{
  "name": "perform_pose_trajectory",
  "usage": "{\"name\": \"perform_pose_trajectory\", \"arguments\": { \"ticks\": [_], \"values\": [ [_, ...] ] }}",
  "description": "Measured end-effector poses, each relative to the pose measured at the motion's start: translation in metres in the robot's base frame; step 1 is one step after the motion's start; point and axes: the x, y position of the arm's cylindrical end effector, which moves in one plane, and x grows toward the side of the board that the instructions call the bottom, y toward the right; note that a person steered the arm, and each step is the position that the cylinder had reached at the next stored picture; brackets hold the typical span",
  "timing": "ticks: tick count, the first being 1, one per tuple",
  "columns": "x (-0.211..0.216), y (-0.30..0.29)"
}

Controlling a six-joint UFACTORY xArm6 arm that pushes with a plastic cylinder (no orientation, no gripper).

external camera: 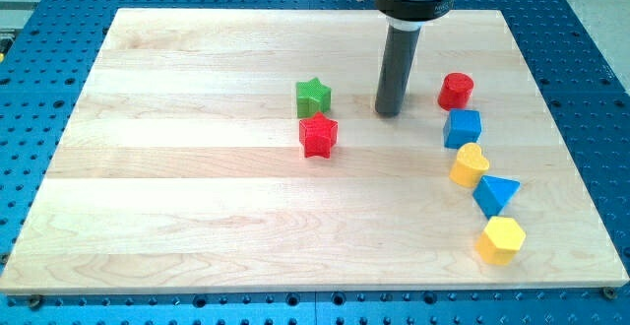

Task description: Place the red and green circles above the cube

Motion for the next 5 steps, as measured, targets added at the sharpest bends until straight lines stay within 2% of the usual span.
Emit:
{"name": "perform_pose_trajectory", "arguments": {
  "ticks": [3, 5],
  "values": [
    [-0.061, -0.021],
    [-0.077, 0.030]
  ]
}}
